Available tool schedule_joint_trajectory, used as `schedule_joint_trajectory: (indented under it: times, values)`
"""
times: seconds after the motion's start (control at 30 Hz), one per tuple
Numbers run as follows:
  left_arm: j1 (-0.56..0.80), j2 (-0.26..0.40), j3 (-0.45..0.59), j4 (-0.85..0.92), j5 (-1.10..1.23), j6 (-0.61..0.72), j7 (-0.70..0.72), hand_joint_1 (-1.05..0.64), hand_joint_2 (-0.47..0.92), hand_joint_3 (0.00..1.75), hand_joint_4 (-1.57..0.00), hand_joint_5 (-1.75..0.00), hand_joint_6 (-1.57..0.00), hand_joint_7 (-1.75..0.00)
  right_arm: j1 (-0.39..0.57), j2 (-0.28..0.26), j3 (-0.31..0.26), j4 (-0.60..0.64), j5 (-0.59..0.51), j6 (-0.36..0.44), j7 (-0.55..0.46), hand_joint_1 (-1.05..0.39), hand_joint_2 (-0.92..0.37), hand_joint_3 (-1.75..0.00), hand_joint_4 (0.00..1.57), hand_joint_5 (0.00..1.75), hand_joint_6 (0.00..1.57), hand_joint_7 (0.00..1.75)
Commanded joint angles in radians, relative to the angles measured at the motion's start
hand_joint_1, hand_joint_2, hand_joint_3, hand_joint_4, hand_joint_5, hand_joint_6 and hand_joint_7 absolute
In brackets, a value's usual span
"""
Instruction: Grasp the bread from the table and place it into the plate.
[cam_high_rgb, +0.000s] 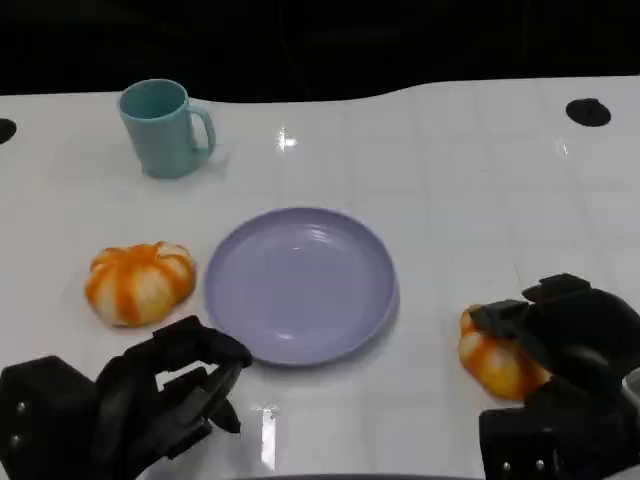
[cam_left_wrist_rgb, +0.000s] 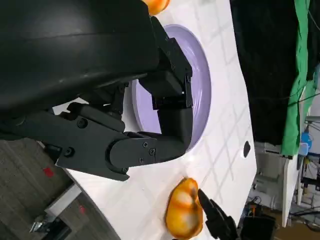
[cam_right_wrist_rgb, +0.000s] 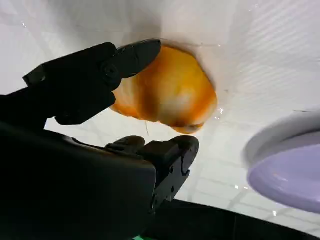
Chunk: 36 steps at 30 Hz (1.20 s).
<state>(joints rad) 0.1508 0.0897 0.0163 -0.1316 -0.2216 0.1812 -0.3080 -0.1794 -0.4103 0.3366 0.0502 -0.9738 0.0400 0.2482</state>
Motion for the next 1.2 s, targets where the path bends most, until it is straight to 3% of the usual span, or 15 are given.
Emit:
schedule_joint_trajectory:
  times: [0.03,0.23,0.33,0.4,0.5,0.53,0.6,0.63,0.7,0.8,1.07,1.13,1.2]
  values:
    - [0.011,0.010,-0.001,-0.020,0.002,0.011,0.007,-0.45,0.92,0.46,-0.61,-1.73,-0.66,-1.28,-0.055,0.017,0.022,0.092,0.029,0.025,-0.001,-0.41,-0.82,-0.01,0.23,0.28,0.45,0.01]
    - [0.016,0.010,-0.001,-0.029,-0.002,0.013,0.006,-0.45,0.92,0.46,-0.61,-1.74,-0.66,-1.28,-0.130,0.049,0.058,0.233,0.048,0.026,-0.055,-0.43,-0.87,-0.01,0.36,0.19,0.51,0.02]
    - [0.020,0.009,-0.001,-0.037,-0.003,0.016,0.007,-0.45,0.92,0.46,-0.61,-1.74,-0.66,-1.28,-0.166,0.077,0.065,0.312,0.066,0.019,-0.132,-0.43,-0.89,-0.01,0.54,0.21,0.62,0.05]
    - [0.022,0.008,-0.002,-0.045,-0.002,0.024,0.011,-0.45,0.92,0.46,-0.62,-1.74,-0.66,-1.28,-0.181,0.101,0.051,0.367,0.101,-0.012,-0.221,-0.37,-0.90,0.00,0.79,0.26,0.79,0.08]
    - [0.026,0.007,-0.004,-0.055,-0.002,0.030,0.013,-0.45,0.92,0.46,-0.62,-1.74,-0.66,-1.28,-0.205,0.127,0.027,0.459,0.168,-0.110,-0.377,-0.20,-0.91,-0.03,0.91,0.84,1.10,0.11]
    - [0.026,0.006,-0.004,-0.055,-0.001,0.028,0.013,-0.44,0.92,0.46,-0.62,-1.74,-0.66,-1.28,-0.217,0.128,0.030,0.489,0.177,-0.139,-0.416,-0.14,-0.89,-0.15,0.90,1.32,1.22,0.23]
    - [0.026,0.003,-0.003,-0.054,-0.005,0.030,0.013,-0.44,0.92,0.46,-0.62,-1.74,-0.66,-1.28,-0.243,0.123,0.044,0.543,0.178,-0.187,-0.483,-0.11,-0.69,-0.58,0.90,1.63,1.07,0.75]
    - [0.026,0.002,-0.002,-0.054,-0.007,0.032,0.012,-0.44,0.92,0.46,-0.62,-1.74,-0.66,-1.27,-0.253,0.122,0.049,0.563,0.176,-0.204,-0.508,-0.12,-0.58,-0.78,0.91,1.70,0.93,1.13]
    - [0.025,0.001,-0.003,-0.053,-0.006,0.032,0.013,-0.44,0.92,0.46,-0.62,-1.74,-0.66,-1.27,-0.269,0.122,0.057,0.587,0.176,-0.219,-0.534,-0.13,-0.52,-0.91,0.91,1.73,0.82,1.41]
    - [0.024,-0.002,-0.002,-0.054,-0.010,0.033,0.012,-0.44,0.92,0.46,-0.62,-1.74,-0.67,-1.27,-0.285,0.124,0.063,0.598,0.185,-0.229,-0.544,-0.15,-0.53,-0.95,0.90,1.75,0.78,1.45]
    - [0.020,-0.001,-0.005,-0.049,-0.009,0.032,0.009,-0.43,0.92,0.47,-0.61,-1.74,-0.66,-1.27,-0.303,0.128,0.061,0.617,0.206,-0.274,-0.582,-0.13,-0.59,-0.83,0.87,1.75,0.68,1.70]
    - [0.020,-0.001,-0.006,-0.051,-0.005,0.033,0.013,-0.43,0.92,0.47,-0.61,-1.74,-0.66,-1.27,-0.305,0.130,0.059,0.605,0.210,-0.277,-0.588,-0.13,-0.57,-0.82,0.89,1.75,0.75,1.54]
    - [0.020,0.000,-0.007,-0.050,-0.002,0.029,0.013,-0.43,0.92,0.47,-0.61,-1.75,-0.66,-1.28,-0.305,0.137,0.052,0.594,0.225,-0.283,-0.588,-0.12,-0.52,-0.88,0.92,1.75,0.78,1.52]
